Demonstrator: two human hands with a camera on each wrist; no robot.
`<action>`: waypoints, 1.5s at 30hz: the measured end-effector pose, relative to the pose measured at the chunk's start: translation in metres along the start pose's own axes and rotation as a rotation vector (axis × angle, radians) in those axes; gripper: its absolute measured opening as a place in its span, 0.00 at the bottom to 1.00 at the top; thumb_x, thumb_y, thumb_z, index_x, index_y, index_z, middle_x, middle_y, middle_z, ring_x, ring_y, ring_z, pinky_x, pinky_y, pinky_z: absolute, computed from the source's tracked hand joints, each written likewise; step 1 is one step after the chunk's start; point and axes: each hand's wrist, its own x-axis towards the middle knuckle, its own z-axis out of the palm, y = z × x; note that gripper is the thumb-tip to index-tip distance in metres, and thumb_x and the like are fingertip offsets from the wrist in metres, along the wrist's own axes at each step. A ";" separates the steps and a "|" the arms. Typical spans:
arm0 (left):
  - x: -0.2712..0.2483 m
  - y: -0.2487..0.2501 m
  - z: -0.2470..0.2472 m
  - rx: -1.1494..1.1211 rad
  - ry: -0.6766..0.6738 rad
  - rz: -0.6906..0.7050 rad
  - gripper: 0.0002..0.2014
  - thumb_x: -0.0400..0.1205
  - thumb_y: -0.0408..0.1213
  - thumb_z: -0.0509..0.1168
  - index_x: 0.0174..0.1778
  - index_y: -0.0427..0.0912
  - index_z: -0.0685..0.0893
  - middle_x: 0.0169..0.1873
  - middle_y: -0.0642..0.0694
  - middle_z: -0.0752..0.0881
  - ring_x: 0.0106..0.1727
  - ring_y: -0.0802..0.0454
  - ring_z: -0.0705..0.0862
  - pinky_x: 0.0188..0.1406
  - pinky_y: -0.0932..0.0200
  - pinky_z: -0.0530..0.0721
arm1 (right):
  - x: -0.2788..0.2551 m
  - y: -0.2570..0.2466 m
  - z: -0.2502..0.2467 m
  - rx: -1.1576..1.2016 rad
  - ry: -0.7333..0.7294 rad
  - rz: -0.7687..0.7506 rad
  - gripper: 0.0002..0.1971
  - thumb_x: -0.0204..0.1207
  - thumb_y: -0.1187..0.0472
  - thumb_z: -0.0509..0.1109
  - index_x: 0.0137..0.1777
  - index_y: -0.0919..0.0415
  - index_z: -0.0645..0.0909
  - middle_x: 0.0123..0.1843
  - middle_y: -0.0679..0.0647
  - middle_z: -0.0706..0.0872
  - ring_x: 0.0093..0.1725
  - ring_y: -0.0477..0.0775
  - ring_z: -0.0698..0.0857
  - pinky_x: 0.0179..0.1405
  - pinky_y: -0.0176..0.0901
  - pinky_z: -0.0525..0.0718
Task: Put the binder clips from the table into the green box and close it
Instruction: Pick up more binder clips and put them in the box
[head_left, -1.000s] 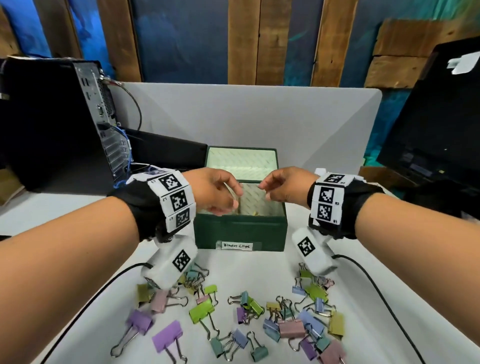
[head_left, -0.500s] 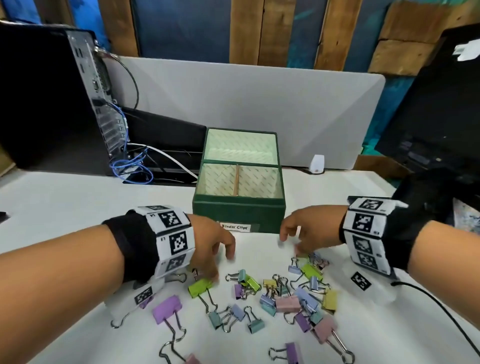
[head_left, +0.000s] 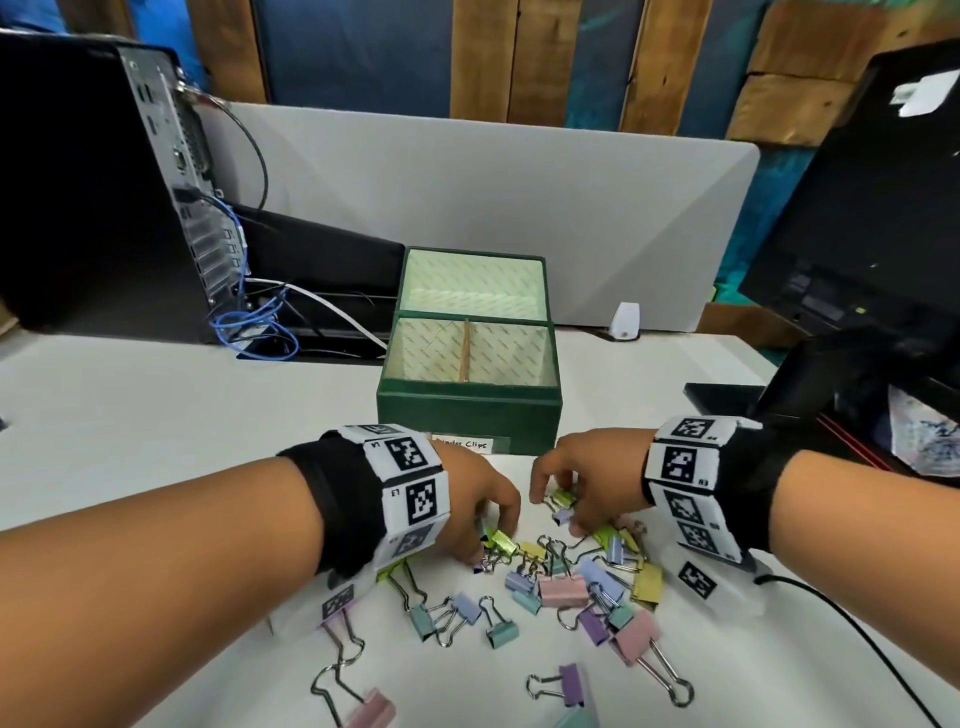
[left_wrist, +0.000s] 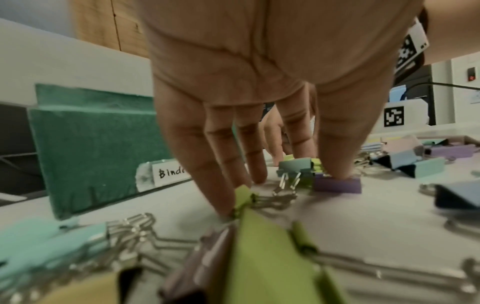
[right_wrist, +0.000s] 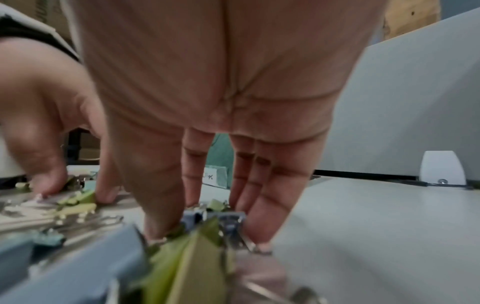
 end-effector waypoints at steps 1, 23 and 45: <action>0.000 -0.001 -0.001 -0.020 -0.015 -0.006 0.19 0.76 0.45 0.70 0.63 0.58 0.79 0.59 0.51 0.83 0.55 0.52 0.80 0.52 0.59 0.77 | 0.001 0.000 0.001 0.013 0.007 -0.003 0.19 0.70 0.54 0.76 0.61 0.44 0.79 0.60 0.50 0.81 0.57 0.53 0.82 0.55 0.44 0.80; -0.001 -0.021 -0.010 -0.113 0.127 -0.031 0.11 0.71 0.30 0.68 0.34 0.52 0.76 0.39 0.54 0.81 0.39 0.54 0.78 0.36 0.63 0.76 | 0.016 0.001 0.002 0.076 -0.023 -0.090 0.12 0.69 0.59 0.74 0.52 0.50 0.81 0.36 0.45 0.76 0.38 0.50 0.76 0.34 0.39 0.73; 0.025 -0.058 -0.075 -1.320 0.564 -0.068 0.12 0.76 0.18 0.66 0.37 0.41 0.81 0.36 0.43 0.83 0.41 0.48 0.86 0.53 0.53 0.88 | 0.004 0.050 -0.043 1.254 0.304 -0.222 0.14 0.63 0.80 0.64 0.32 0.58 0.74 0.24 0.50 0.81 0.24 0.45 0.81 0.26 0.33 0.81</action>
